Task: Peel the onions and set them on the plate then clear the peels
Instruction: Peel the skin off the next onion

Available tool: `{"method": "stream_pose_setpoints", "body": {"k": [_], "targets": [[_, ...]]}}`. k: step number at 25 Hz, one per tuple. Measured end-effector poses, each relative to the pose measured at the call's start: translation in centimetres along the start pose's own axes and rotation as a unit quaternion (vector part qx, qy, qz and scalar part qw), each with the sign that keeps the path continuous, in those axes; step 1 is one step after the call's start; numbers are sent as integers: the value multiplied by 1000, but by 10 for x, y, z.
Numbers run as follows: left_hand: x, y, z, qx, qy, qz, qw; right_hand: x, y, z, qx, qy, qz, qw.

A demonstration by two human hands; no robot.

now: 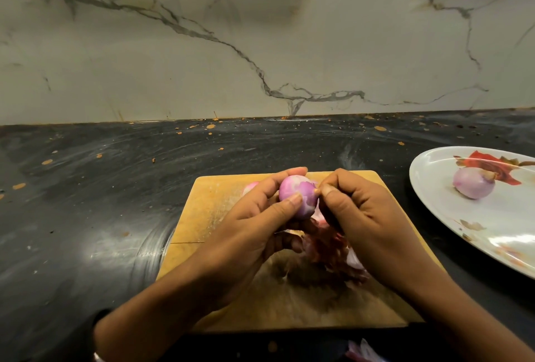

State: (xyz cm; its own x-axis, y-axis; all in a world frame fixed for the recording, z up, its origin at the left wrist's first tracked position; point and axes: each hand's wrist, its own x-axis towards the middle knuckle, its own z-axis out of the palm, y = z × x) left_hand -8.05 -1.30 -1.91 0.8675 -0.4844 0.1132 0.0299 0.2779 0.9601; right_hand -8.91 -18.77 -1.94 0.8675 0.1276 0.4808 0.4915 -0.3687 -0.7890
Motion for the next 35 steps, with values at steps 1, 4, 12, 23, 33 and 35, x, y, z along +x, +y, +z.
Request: {"method": "stream_pose_setpoints", "body": {"k": [1, 4, 12, 23, 33, 35], "targets": [[0, 0, 1, 18, 5, 5, 1000, 0, 0, 1, -17, 3, -10, 1000], [-1, 0, 4, 29, 8, 16, 999, 0, -2, 0, 13, -22, -21, 999], [-2, 3, 6, -34, -26, 3, 999, 0, -6, -4, 174, -41, 28, 983], [2, 4, 5, -129, 17, -32, 991, 1, -4, -8, 138, 27, 83, 987], [3, 7, 1, -102, 78, -42, 991, -4, 5, 1, -157, 57, -9, 986], [3, 7, 1, -90, 81, -41, 992, -4, 3, 1, -130, 65, -28, 989]]}}
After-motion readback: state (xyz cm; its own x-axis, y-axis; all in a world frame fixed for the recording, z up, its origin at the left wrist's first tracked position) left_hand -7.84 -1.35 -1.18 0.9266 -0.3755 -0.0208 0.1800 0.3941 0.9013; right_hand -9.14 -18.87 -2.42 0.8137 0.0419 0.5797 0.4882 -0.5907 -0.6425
